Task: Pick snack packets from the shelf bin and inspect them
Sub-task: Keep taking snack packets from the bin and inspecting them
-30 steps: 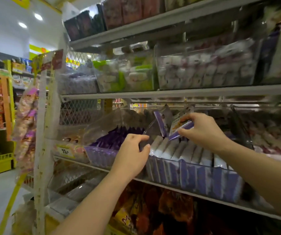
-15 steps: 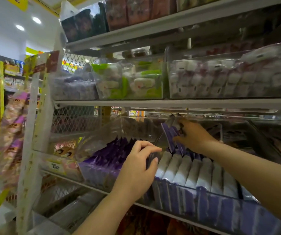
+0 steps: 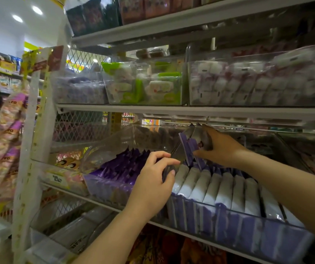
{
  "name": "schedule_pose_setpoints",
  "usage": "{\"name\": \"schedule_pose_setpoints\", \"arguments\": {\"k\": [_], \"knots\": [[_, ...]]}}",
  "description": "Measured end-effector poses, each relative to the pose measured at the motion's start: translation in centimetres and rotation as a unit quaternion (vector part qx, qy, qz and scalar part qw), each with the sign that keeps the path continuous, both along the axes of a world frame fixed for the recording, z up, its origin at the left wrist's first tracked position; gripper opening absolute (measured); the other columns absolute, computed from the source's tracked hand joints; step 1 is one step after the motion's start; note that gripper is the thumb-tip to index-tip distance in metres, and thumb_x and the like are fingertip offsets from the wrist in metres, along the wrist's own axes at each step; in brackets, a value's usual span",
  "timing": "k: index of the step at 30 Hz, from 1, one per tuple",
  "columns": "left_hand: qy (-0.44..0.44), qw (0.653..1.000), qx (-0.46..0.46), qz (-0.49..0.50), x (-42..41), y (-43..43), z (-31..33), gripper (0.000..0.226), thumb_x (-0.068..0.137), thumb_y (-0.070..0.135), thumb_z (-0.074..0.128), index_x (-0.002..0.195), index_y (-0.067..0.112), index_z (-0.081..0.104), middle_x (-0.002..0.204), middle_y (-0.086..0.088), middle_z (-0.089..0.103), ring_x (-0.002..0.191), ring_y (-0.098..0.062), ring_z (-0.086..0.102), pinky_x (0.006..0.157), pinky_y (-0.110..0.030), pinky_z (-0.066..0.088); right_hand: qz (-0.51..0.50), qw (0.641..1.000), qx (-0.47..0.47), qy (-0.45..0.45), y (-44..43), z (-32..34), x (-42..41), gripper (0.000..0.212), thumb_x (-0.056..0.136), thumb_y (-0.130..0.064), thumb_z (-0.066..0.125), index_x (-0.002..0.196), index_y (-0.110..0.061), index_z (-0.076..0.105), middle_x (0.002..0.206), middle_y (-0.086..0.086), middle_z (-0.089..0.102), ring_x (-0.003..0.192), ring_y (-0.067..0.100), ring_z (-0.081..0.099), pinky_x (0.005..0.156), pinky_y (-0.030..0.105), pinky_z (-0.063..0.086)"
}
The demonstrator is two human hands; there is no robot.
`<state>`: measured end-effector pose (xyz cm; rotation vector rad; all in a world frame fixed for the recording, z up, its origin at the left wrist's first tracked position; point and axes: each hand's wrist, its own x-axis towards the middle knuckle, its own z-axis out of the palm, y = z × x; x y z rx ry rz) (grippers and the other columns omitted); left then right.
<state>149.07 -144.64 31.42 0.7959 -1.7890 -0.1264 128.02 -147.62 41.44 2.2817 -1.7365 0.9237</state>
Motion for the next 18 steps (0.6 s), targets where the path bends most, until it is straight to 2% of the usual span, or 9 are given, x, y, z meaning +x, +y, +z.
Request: {"name": "schedule_pose_setpoints", "arguments": {"k": [5,8,9,11,14,18], "knots": [[0.004,1.0,0.012,0.003,-0.3,0.2,0.0,0.021,0.096,0.018,0.056,0.111,0.031,0.064,0.119,0.028,0.038,0.108,0.014,0.043,0.081,0.002,0.036,-0.018,0.998,0.024,0.05,1.1,0.6,-0.9,0.085,0.078,-0.052,0.072,0.148,-0.028,0.03,0.144,0.001,0.047,0.126,0.024,0.049,0.097,0.03,0.042],[0.0,1.0,0.022,0.001,-0.2,0.3,0.1,0.022,0.096,0.018,0.056,0.11,0.033,0.063,0.12,0.029,0.037,0.107,0.016,0.043,0.082,0.003,0.036,-0.126,0.99,0.01,0.066,1.9,1.9,-2.5,0.064,0.08,-0.056,0.065,0.135,-0.029,0.046,0.131,0.002,0.058,0.112,0.026,0.057,0.094,0.041,0.049],[-0.001,1.0,0.025,0.001,-0.1,0.3,0.1,0.022,0.096,0.019,0.056,0.11,0.034,0.063,0.121,0.03,0.037,0.108,0.017,0.043,0.082,0.003,0.036,-0.163,0.983,0.023,0.081,2.2,2.0,-3.0,0.062,0.08,-0.058,0.063,0.133,-0.029,0.049,0.131,0.003,0.059,0.112,0.027,0.057,0.095,0.043,0.049],[-0.002,1.0,0.031,0.001,-0.2,0.5,0.1,0.022,0.096,0.019,0.057,0.108,0.036,0.062,0.121,0.031,0.036,0.109,0.018,0.042,0.083,0.003,0.036,-0.173,0.978,0.062,0.095,2.6,1.8,-3.7,0.064,0.08,-0.059,0.063,0.134,-0.028,0.05,0.137,0.002,0.055,0.119,0.027,0.053,0.101,0.043,0.046],[-0.004,0.999,0.041,0.005,-0.4,0.8,0.3,0.022,0.096,0.019,0.056,0.107,0.037,0.061,0.122,0.028,0.036,0.108,0.019,0.041,0.082,0.004,0.035,-0.109,0.991,0.072,0.032,2.8,1.1,-3.6,0.055,0.08,-0.04,0.073,0.129,-0.022,0.057,0.13,0.004,0.059,0.114,0.025,0.056,0.099,0.037,0.047],[-0.017,0.998,0.063,0.003,-0.5,1.3,0.6,0.023,0.096,0.018,0.055,0.112,0.034,0.061,0.127,0.022,0.036,0.105,0.03,0.036,0.08,0.008,0.032,-0.087,0.99,0.076,-0.078,3.0,0.9,-3.2,0.027,0.081,-0.024,0.075,0.106,-0.015,0.07,0.107,0.004,0.067,0.087,0.016,0.058,0.076,0.027,0.045]]}}
